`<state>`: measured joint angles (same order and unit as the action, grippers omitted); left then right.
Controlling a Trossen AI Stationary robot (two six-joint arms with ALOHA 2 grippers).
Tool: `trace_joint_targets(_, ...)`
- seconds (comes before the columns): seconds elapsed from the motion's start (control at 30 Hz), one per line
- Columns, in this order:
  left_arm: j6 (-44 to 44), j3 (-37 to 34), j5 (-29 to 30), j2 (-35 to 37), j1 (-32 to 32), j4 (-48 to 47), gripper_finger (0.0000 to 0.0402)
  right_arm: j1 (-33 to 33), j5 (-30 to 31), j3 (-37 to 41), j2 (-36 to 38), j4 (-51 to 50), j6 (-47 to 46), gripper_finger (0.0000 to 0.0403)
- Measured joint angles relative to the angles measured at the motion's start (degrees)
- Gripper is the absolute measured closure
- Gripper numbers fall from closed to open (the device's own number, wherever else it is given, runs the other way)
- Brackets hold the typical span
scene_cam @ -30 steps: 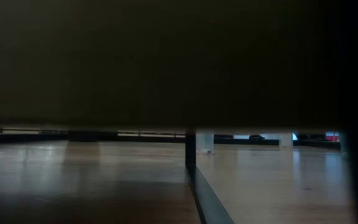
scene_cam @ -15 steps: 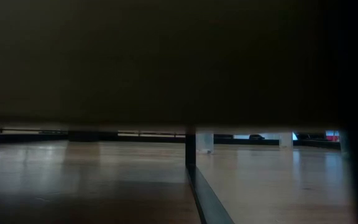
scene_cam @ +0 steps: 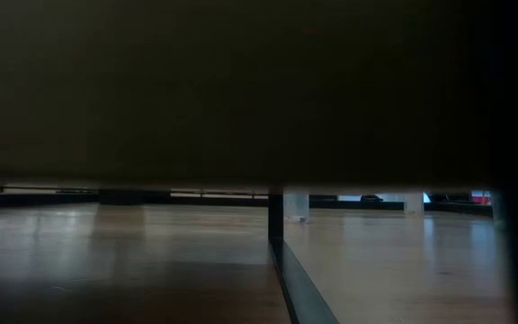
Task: Pick and place medicine bottles onto shelf by color
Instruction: Put the top left green pill bottle on the shelf
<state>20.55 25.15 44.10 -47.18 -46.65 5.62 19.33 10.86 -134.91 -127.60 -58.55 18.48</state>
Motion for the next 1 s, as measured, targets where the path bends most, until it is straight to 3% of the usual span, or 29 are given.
trace_joint_targets(0.73,-0.02,0.04,-2.86,-0.09,0.0,1.43,0.0243,1.51,-1.65,-0.01,2.5,-0.42,0.38,0.028)
trace_joint_targets(1.0,0.25,0.04,-3.21,-0.09,0.0,5.1,0.0243,1.54,-6.82,1.4,1.97,6.61,1.37,0.028)
